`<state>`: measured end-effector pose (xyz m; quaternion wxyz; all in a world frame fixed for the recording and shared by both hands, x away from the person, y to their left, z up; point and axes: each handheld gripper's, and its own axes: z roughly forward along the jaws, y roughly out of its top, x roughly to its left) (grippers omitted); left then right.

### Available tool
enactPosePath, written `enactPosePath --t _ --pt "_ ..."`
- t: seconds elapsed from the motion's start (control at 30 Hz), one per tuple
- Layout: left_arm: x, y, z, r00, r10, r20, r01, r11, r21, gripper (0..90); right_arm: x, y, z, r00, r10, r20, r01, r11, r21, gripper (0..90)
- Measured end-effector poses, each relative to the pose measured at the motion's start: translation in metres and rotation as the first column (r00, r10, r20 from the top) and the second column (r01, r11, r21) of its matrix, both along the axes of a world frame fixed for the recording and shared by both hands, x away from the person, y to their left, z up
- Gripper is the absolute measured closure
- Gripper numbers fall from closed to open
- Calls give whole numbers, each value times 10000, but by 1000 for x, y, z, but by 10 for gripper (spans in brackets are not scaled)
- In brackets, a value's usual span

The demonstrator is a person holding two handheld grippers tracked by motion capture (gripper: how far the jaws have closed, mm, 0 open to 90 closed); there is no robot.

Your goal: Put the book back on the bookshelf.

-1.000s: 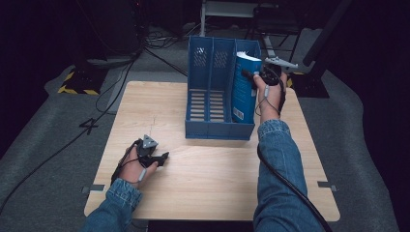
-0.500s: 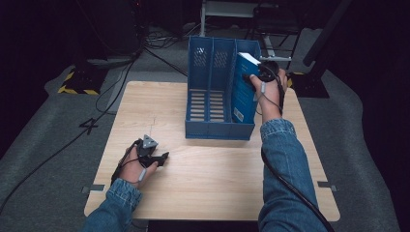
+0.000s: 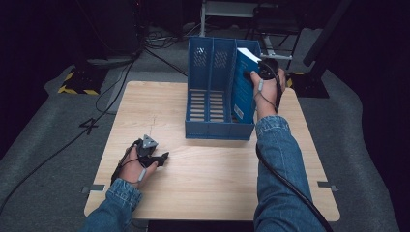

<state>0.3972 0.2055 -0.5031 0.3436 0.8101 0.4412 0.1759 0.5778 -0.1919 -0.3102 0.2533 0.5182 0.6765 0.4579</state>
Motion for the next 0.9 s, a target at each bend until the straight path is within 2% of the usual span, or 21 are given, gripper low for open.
enactPosePath --t 0.13,0.2,0.27,0.4,0.5,0.57,0.7,0.83,0.9 --pt "0 0 0 10000 22 -19 -22 10000 -14 368 -4 1 9 9952 93 972 -109 9998 154 615" --pt "0 0 0 10000 28 -9 -28 10000 8 368 -2 3 6 9924 19 1229 -47 9997 229 615" --pt "0 0 0 10000 7 12 -7 10000 25 368 4 6 -6 9907 119 1356 -165 9993 322 614" --pt "0 -1 0 10000 32 7 -32 10000 -43 368 19 15 -41 9935 414 1057 -447 9986 289 609" --pt "0 -1 0 10000 62 -25 -62 9999 -97 368 21 19 -57 9885 352 1467 -398 9988 284 602" --pt "0 -1 0 10000 63 -22 -63 9999 -87 368 20 20 -55 9903 236 1372 -237 9997 -5 595" --pt "0 -1 0 10000 29 14 -29 10000 -42 368 17 29 -45 9979 21 644 29 9969 -780 545" --pt "0 -1 0 10000 37 -2 -37 10000 -57 368 18 29 -41 9994 -117 321 144 9962 -861 594" --pt "0 -1 0 10000 39 -16 -39 10000 -67 367 19 27 -40 9995 -119 306 143 9968 -785 604"
